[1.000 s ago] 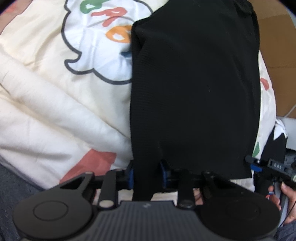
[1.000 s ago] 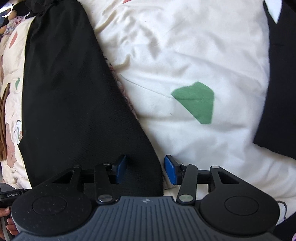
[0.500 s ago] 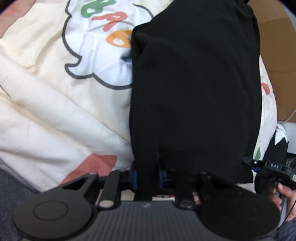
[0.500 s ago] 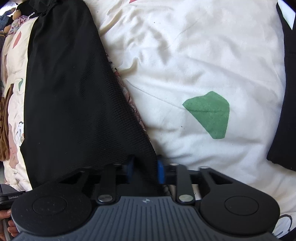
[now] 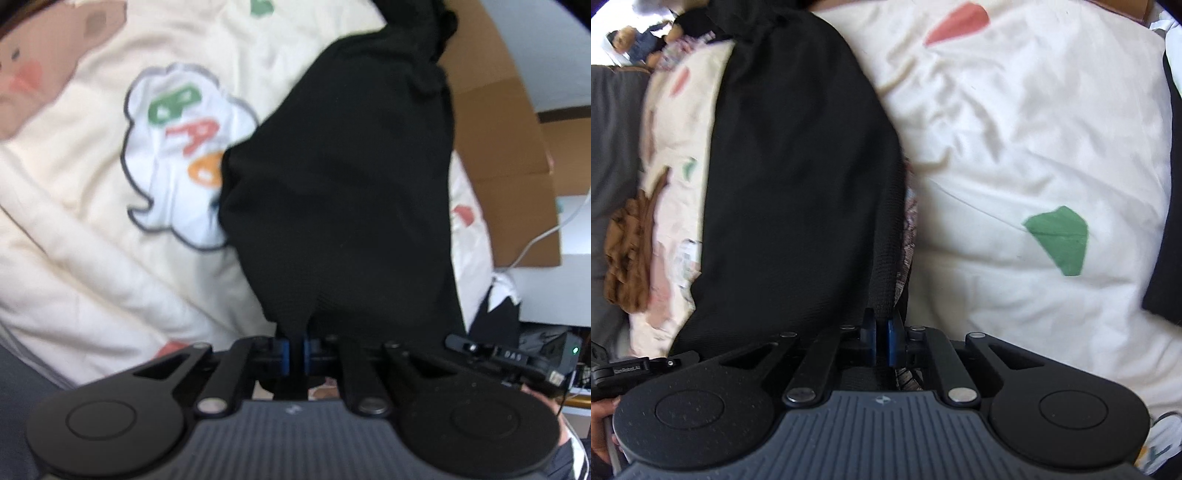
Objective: Fold clothes
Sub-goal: 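Lift the pants hem with both grippers and fold it over toward the waistband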
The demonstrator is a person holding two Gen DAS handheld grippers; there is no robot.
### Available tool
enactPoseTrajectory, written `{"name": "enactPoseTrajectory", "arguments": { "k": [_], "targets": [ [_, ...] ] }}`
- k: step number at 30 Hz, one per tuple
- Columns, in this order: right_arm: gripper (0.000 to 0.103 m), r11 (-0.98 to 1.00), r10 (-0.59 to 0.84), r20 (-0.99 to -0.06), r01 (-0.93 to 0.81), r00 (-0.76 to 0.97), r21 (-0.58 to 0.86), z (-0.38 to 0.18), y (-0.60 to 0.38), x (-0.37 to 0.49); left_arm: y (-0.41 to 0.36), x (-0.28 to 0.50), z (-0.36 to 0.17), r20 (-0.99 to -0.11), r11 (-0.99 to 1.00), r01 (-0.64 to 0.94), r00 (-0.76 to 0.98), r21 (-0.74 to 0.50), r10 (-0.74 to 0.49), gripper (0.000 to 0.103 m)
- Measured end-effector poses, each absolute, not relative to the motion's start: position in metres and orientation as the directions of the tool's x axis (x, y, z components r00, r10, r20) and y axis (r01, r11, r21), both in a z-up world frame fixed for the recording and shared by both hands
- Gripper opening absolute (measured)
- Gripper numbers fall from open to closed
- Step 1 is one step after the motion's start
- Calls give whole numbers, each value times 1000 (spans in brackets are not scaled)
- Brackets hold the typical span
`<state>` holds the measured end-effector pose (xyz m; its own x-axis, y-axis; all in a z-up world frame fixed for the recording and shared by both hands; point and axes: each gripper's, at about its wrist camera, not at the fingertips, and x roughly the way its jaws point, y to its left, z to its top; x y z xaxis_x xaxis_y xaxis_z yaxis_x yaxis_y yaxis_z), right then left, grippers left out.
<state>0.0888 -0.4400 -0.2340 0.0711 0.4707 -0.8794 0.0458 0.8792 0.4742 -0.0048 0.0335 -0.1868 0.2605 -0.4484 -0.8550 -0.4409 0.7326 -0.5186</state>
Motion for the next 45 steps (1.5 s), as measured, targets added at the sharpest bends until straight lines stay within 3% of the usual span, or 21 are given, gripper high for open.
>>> {"name": "enactPoseTrajectory", "arguments": {
  "k": [8,13,30,37,45],
  "targets": [
    [5,839,526,-839,75,142,539,-202,-433,63,75,-6,-155,-811,679,-446,369,-583,-453,6],
    [4,796,574,-792,87,207,599,-189,-410,52,49,-23,-152,-799,696,-408,415,-591,-435,6],
    [4,720,672,-633,-141,385,679,-102,-364,12,80,-57,-61,-716,713,-277,545,-645,-436,6],
    [4,698,684,-591,-149,428,700,-82,-369,-12,85,-75,-61,-743,735,-304,547,-606,-386,6],
    [4,705,670,-615,-99,415,702,-107,-371,-4,63,-47,-88,-772,756,-315,515,-574,-372,6]
  ]
}}
